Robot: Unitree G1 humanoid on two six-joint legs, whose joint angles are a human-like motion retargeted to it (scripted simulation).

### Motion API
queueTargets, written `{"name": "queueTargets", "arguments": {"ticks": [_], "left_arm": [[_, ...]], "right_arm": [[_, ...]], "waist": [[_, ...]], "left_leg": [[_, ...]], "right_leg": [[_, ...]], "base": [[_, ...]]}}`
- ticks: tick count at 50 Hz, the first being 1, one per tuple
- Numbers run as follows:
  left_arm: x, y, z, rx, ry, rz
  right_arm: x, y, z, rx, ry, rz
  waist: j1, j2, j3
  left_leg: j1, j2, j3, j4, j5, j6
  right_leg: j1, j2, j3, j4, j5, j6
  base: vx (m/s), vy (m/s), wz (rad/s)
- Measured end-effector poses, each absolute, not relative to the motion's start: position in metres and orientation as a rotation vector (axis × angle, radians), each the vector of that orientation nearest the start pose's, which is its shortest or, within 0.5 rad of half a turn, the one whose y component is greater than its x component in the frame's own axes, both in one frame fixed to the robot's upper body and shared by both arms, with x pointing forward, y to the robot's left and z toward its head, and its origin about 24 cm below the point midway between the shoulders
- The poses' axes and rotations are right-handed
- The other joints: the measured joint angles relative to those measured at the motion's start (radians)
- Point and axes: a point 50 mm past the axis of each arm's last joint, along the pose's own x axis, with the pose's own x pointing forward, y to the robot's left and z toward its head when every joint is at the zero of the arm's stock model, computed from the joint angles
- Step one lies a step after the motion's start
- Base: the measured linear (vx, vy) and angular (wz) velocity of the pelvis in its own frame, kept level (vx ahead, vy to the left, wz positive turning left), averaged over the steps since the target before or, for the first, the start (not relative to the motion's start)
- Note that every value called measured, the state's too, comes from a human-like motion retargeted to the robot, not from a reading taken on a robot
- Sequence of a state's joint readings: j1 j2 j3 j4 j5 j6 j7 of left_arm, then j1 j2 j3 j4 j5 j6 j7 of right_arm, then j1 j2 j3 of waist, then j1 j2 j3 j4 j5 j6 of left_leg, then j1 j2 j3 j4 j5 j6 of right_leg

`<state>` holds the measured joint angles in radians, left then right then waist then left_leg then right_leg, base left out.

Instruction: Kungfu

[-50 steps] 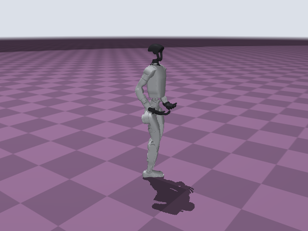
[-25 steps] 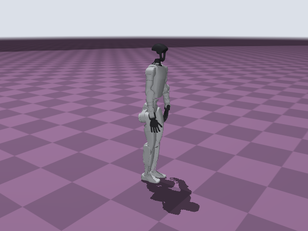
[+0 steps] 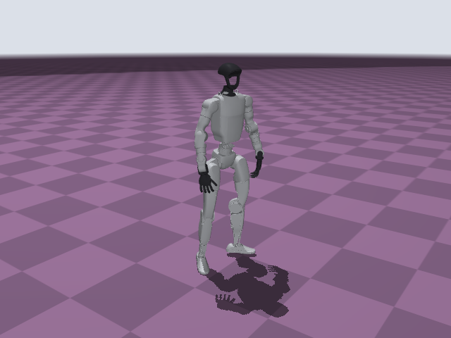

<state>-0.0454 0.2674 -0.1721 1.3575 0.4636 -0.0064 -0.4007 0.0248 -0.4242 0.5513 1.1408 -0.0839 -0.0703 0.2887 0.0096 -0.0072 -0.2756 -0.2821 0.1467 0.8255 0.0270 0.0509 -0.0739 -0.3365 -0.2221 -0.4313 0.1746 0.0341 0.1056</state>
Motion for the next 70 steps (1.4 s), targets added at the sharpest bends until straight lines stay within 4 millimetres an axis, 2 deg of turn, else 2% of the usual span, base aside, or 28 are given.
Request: {"name": "queueTargets", "arguments": {"ticks": [3,5,7,10,12,13,15,16,17,20,22,25,27,33,39,43,45,47,48,49,51,53,55,57,61,63,66,70], "left_arm": [[0.049,0.242,-0.166,0.47,1.5,-0.503],[0.033,0.244,-0.168,0.465,1.53,-0.426],[0.016,0.237,-0.171,0.441,1.559,-0.343],[-0.004,0.217,-0.177,0.348,1.604,-0.161],[-0.016,0.207,-0.178,0.255,1.623,-0.063],[-0.022,0.203,-0.178,0.213,1.636,-0.036],[-0.033,0.197,-0.178,0.17,1.676,-0.039],[-0.036,0.194,-0.178,0.171,1.698,-0.056],[-0.04,0.189,-0.179,0.166,1.72,-0.067],[-0.046,0.174,-0.179,0.124,1.735,-0.089],[-0.05,0.172,-0.179,0.144,1.755,-0.12],[-0.057,0.168,-0.178,0.158,1.779,-0.165],[-0.059,0.167,-0.178,0.169,1.782,-0.172],[-0.063,0.172,-0.177,0.145,1.804,-0.167],[-0.066,0.182,-0.175,0.081,1.822,-0.087],[-0.07,0.194,-0.173,0.054,1.84,-0.034],[-0.076,0.204,-0.17,0.053,1.864,-0.012],[-0.08,0.215,-0.166,0.06,1.892,0.019],[-0.078,0.224,-0.165,0.066,1.894,0.039],[-0.07,0.229,-0.165,0.065,1.878,0.051],[-0.051,0.233,-0.167,0.053,1.833,0.062],[-0.031,0.235,-0.169,0.044,1.766,0.055],[-0.006,0.234,-0.171,0.041,1.678,0.029],[0.02,0.234,-0.171,0.05,1.589,-0.026],[0.068,0.23,-0.167,0.127,1.437,-0.205],[0.092,0.228,-0.162,0.202,1.358,-0.295],[0.134,0.231,-0.15,0.349,1.232,-0.387],[0.17,0.23,-0.136,0.527,1.133,-0.467]], "right_arm": [[0.089,-0.245,-0.152,-0.586,1.259,0.621],[0.1,-0.242,-0.149,-0.6,1.241,0.652],[0.109,-0.242,-0.146,-0.608,1.218,0.661],[0.124,-0.242,-0.142,-0.624,1.183,0.657],[0.129,-0.24,-0.142,-0.629,1.178,0.633],[0.129,-0.238,-0.143,-0.626,1.18,0.613],[0.127,-0.236,-0.146,-0.594,1.187,0.559],[0.125,-0.237,-0.147,-0.567,1.193,0.53],[0.122,-0.237,-0.148,-0.543,1.202,0.504],[0.107,-0.234,-0.155,-0.454,1.243,0.414],[0.093,-0.229,-0.161,-0.367,1.27,0.328],[0.072,-0.215,-0.169,-0.235,1.31,0.205],[0.06,-0.208,-0.173,-0.152,1.328,0.141],[0.028,-0.187,-0.179,0.033,1.411,0.026],[-0.005,-0.176,-0.18,0.037,1.53,0.074],[-0.03,-0.168,-0.179,0.011,1.62,0.127],[-0.048,-0.161,-0.178,0.021,1.668,0.147],[-0.067,-0.153,-0.175,0.052,1.717,0.158],[-0.073,-0.149,-0.174,0.073,1.734,0.16],[-0.073,-0.148,-0.174,0.087,1.734,0.15],[-0.069,-0.152,-0.175,0.104,1.722,0.125],[-0.064,-0.157,-0.176,0.113,1.698,0.107],[-0.056,-0.162,-0.177,0.105,1.676,0.097],[-0.049,-0.164,-0.178,0.083,1.662,0.076],[-0.037,-0.171,-0.18,0.065,1.592,-0.026],[-0.03,-0.176,-0.18,0.071,1.549,-0.066],[-0.016,-0.175,-0.181,0.079,1.493,-0.085],[-0.008,-0.172,-0.181,0.075,1.448,-0.128]], "waist": [[-0.027,0.004,0.002],[-0.048,0.004,0.009],[-0.062,0.016,0.025],[-0.096,0.02,0.045],[-0.139,0.005,0.039],[-0.151,-0.005,0.028],[-0.157,0.001,0.007],[-0.203,0.06,0.004],[-0.21,0.081,-0.002],[-0.023,-0.071,-0.026],[-0.034,-0.065,-0.047],[-0.001,-0.093,-0.076],[0.021,-0.096,-0.066],[0.103,-0.117,-0.026],[0.117,-0.169,-0.033],[0.09,-0.212,-0.054],[0.071,-0.229,-0.086],[0.035,-0.247,-0.168],[0.0,-0.25,-0.225],[-0.019,-0.249,-0.244],[-0.013,-0.23,-0.242],[0.039,-0.197,-0.236],[0.08,-0.169,-0.233],[0.079,-0.139,-0.244],[0.05,-0.051,-0.24],[0.024,-0.021,-0.201],[-0.018,0.004,-0.151],[-0.055,0.007,-0.125]], "left_leg": [[0.022,0.043,0.031,0.02,0.021,-0.014],[0.039,0.072,0.053,0.037,0.047,-0.026],[0.063,0.116,0.082,0.058,0.108,-0.034],[0.083,0.189,0.116,0.13,0.242,-0.027],[0.046,0.209,0.067,0.226,0.315,0.052],[0.01,0.211,0.031,0.287,0.314,0.09],[-0.084,0.215,-0.127,0.412,0.236,0.04],[-0.195,0.216,-0.336,0.506,0.176,-0.018],[-0.266,0.193,-0.458,0.565,0.131,-0.056],[-0.257,0.038,-0.293,0.529,0.078,-0.048],[-0.322,-0.001,-0.321,0.523,0.046,-0.032],[-0.385,-0.07,-0.272,0.428,0.02,0.016],[-0.401,-0.105,-0.26,0.336,0.013,0.025],[-0.461,-0.173,-0.253,0.102,0.029,-0.002],[-0.466,-0.193,-0.151,0.034,-0.016,0.04],[-0.414,-0.219,-0.194,0.059,0.074,0.165],[-0.385,-0.231,-0.242,0.051,0.117,0.177],[-0.415,-0.216,-0.272,0.081,0.114,0.167],[-0.477,-0.189,-0.312,0.115,0.114,0.145],[-0.503,-0.165,-0.344,0.144,0.107,0.12],[-0.488,-0.105,-0.36,0.176,0.091,0.083],[-0.442,-0.034,-0.324,0.18,0.073,0.068],[-0.404,0.002,-0.316,0.183,0.039,0.066],[-0.368,-0.005,-0.32,0.167,0.009,0.074],[-0.243,-0.06,-0.359,0.113,-0.045,0.089],[-0.158,-0.1,-0.39,0.089,-0.061,0.096],[-0.086,-0.124,-0.453,0.083,-0.076,0.094],[-0.041,-0.146,-0.545,0.107,-0.105,0.09]], "right_leg": [[-0.001,0.037,-0.007,0.004,-0.11,-0.061],[-0.012,0.072,0.072,0.017,-0.168,-0.054],[-0.015,0.117,0.146,0.02,-0.206,-0.056],[-0.001,0.142,0.136,0.013,-0.248,-0.084],[-0.004,0.145,0.167,0.001,-0.266,-0.106],[-0.011,0.148,0.187,-0.005,-0.273,-0.116],[-0.022,0.177,0.194,-0.016,-0.279,-0.128],[-0.016,0.221,0.122,-0.037,-0.282,-0.138],[-0.015,0.246,0.103,-0.049,-0.281,-0.145],[-0.048,0.21,0.332,-0.021,-0.267,-0.148],[-0.045,0.22,0.304,-0.028,-0.275,-0.157],[-0.05,0.237,0.344,-0.033,-0.28,-0.169],[-0.017,0.261,0.355,-0.043,-0.283,-0.176],[0.085,0.328,0.404,-0.06,-0.292,-0.177],[0.142,0.333,0.416,-0.041,-0.244,-0.095],[0.193,0.32,0.421,-0.018,-0.148,0.007],[0.219,0.319,0.415,-0.003,-0.068,0.076],[0.184,0.333,0.386,0.034,0.05,0.156],[0.121,0.369,0.325,0.069,0.119,0.156],[0.071,0.395,0.273,0.125,0.174,0.156],[-0.003,0.431,0.18,0.266,0.257,0.156],[-0.07,0.426,0.089,0.414,0.302,0.156],[-0.13,0.385,0.06,0.533,0.224,0.156],[-0.191,0.331,0.06,0.573,0.142,0.156],[-0.262,0.293,0.156,0.501,0.023,0.156],[-0.275,0.259,0.224,0.454,-0.03,0.153],[-0.3,0.211,0.274,0.341,-0.032,0.073],[-0.335,0.141,0.356,0.177,0.085,-0.044]], "base": [[-0.22,-0.76,-0.9],[-0.2,-0.71,-0.95],[-0.24,-0.78,-0.98],[-0.2,-0.65,-0.94],[-0.13,-0.72,-0.6],[-0.07,-0.61,-0.68],[-0.04,-0.48,-0.33],[-0.03,-0.39,0.29],[0.01,-0.43,-0.97],[0.14,-0.41,-3.16],[0.26,-0.41,-0.82],[0.25,-0.33,-1.02],[0.27,-0.32,-1.16],[0.37,-0.35,-1.22],[0.5,-0.3,-0.79],[0.7,-0.29,-0.51],[0.85,-0.28,-0.35],[0.83,-0.59,-0.03],[0.67,-1.07,0.34],[0.49,-1.26,0.38],[0.31,-0.93,-0.64],[0.36,-0.28,-1.67],[0.6,0.28,-1.29],[0.75,0.47,-0.2],[0.72,0.42,0.84],[0.61,0.15,1.54],[0.47,-0.14,1.72],[0.53,-0.32,1.86]]}}
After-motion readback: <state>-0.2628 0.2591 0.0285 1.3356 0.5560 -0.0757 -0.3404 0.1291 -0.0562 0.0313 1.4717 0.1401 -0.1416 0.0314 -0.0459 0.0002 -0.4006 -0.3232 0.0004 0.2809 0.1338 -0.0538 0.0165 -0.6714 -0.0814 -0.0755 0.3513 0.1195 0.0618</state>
